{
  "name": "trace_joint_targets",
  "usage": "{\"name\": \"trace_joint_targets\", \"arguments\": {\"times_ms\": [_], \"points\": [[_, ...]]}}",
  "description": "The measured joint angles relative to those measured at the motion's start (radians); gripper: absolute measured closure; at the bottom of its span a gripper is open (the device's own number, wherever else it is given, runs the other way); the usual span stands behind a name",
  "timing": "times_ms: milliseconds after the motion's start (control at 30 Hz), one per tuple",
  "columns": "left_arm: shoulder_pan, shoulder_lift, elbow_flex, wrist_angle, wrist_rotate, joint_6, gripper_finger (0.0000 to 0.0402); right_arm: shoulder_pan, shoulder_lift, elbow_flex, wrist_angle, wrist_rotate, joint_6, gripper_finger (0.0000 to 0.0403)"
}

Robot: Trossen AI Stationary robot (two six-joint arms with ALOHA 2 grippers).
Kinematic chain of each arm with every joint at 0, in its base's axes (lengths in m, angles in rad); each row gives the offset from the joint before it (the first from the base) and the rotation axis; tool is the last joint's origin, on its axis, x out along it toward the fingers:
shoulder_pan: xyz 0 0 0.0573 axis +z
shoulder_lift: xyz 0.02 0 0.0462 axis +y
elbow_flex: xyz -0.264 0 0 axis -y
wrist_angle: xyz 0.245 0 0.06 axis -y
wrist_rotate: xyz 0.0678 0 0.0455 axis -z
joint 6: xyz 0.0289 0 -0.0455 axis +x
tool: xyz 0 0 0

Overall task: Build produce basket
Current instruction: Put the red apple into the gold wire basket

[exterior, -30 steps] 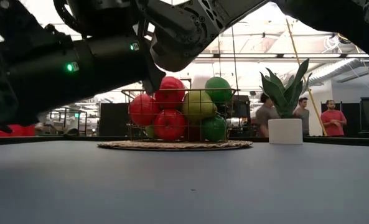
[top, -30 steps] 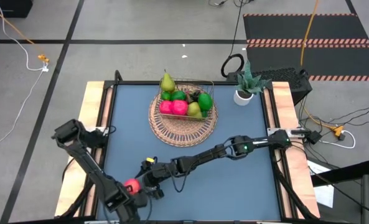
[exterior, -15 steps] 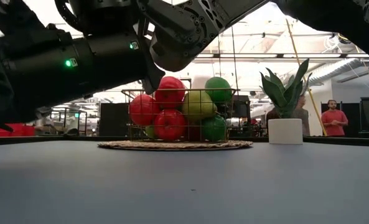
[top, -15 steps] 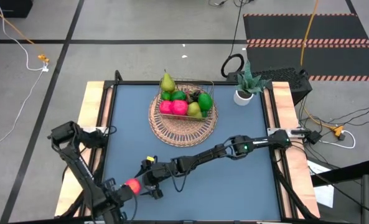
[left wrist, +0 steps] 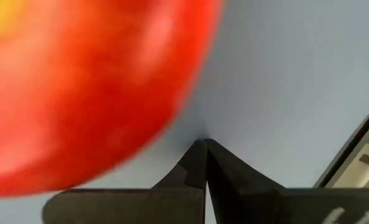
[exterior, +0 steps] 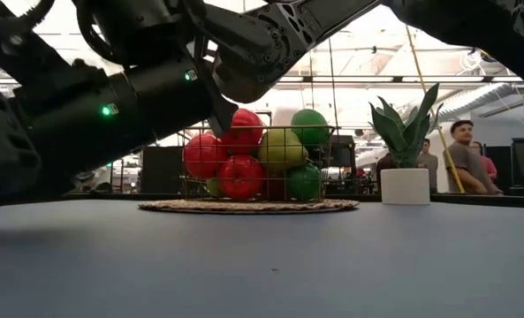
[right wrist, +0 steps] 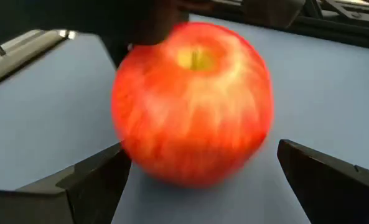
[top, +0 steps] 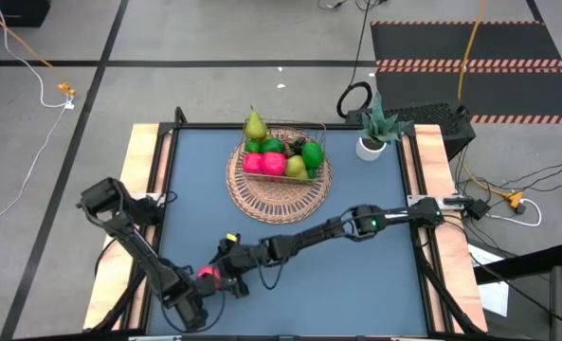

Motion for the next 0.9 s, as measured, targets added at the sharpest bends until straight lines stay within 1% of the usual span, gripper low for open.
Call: {"name": "trace_joint_targets", "arguments": {"times_ms": [133,267,333,433,533,633,700,767,833,900], "points": [[0.035,0.002,-0.001,0.023,-0.047,0.056,0.0395,-0.009,0.000,0.000,-0.006,-0.031,-0.001,0.0007],[0.051,0.003,-0.003,0.067,-0.127,0.108,0.0399,-0.011,0.000,0.000,-0.006,-0.057,0.001,0.0007],[0.055,0.005,-0.005,0.095,-0.150,0.141,0.0397,-0.011,-0.002,0.000,0.000,-0.059,-0.024,0.0007],[0.057,0.005,-0.004,0.108,-0.157,0.152,0.0396,-0.011,-0.003,0.000,0.003,-0.058,-0.048,0.0012],[0.056,0.006,-0.003,0.098,-0.158,0.137,0.0399,-0.011,-0.003,0.001,0.001,-0.057,-0.046,0.0032],[0.056,0.006,-0.002,0.094,-0.150,0.108,0.0396,-0.011,-0.003,0.002,-0.016,-0.051,-0.029,0.0067],[0.053,0.006,-0.003,0.092,-0.138,0.085,0.0396,-0.010,-0.007,0.002,-0.046,-0.018,-0.024,0.0088],[0.045,-0.001,-0.003,0.090,-0.133,0.061,0.0399,-0.009,-0.027,0.002,-0.108,0.035,-0.029,0.0088],[0.029,-0.015,-0.003,0.084,-0.150,0.030,0.0399,-0.006,-0.053,0.002,-0.187,0.089,-0.050,0.0088],[0.012,-0.042,-0.008,0.054,-0.183,-0.007,0.0394,0.002,-0.083,0.001,-0.292,0.138,-0.115,0.0088]]}}
